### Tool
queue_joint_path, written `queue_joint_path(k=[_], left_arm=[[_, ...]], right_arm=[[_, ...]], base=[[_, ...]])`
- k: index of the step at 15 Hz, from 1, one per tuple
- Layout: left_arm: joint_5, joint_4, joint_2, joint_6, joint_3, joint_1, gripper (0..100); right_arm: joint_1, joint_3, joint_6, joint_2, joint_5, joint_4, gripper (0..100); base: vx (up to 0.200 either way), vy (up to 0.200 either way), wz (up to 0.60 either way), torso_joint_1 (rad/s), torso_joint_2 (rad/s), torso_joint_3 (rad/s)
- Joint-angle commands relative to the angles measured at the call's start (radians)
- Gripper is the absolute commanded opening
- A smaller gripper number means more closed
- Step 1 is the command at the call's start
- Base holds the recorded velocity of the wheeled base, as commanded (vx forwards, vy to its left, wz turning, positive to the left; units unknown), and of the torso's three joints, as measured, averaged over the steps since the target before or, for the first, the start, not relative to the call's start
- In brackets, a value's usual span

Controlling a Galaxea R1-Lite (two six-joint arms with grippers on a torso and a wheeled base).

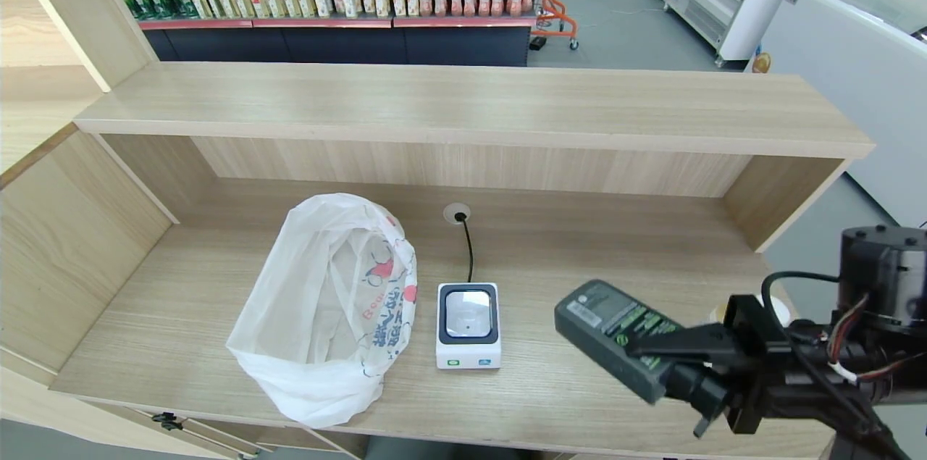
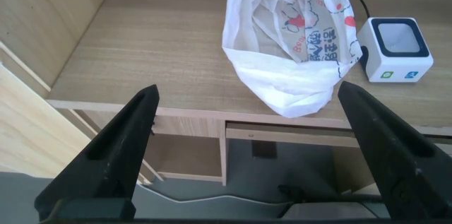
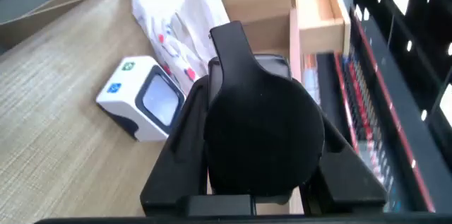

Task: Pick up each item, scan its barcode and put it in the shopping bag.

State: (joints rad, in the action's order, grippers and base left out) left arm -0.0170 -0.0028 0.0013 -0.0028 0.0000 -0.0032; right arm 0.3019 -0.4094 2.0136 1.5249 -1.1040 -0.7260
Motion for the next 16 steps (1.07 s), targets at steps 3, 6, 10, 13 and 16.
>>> queue_joint_path(k=[3,6,10,13,16], left_arm=[[0.000,0.000,0.000,0.000,0.000,0.000,100],[0.000,0.000,0.000,0.000,0.000,0.000,100],[0.000,0.000,0.000,0.000,0.000,0.000,100],[0.000,0.000,0.000,0.000,0.000,0.000,100],[0.000,0.000,0.000,0.000,0.000,0.000,100]], right_arm=[[0.032,-0.074,0.608,0.127,-0.092,0.459,0],[0.181,-0.140,0.715,0.216,-0.094,0.465,0],[0.278,-0.206,0.761,0.302,-0.094,0.462,0],[0.278,-0.227,0.778,0.330,-0.094,0.453,0],[0.276,-0.249,0.794,0.339,-0.094,0.438,0]], base=[[0.000,0.000,0.00,0.000,0.00,0.000],[0.000,0.000,0.00,0.000,0.00,0.000],[0.000,0.000,0.00,0.000,0.00,0.000],[0.000,0.000,0.00,0.000,0.00,0.000],[0.000,0.000,0.00,0.000,0.00,0.000]])
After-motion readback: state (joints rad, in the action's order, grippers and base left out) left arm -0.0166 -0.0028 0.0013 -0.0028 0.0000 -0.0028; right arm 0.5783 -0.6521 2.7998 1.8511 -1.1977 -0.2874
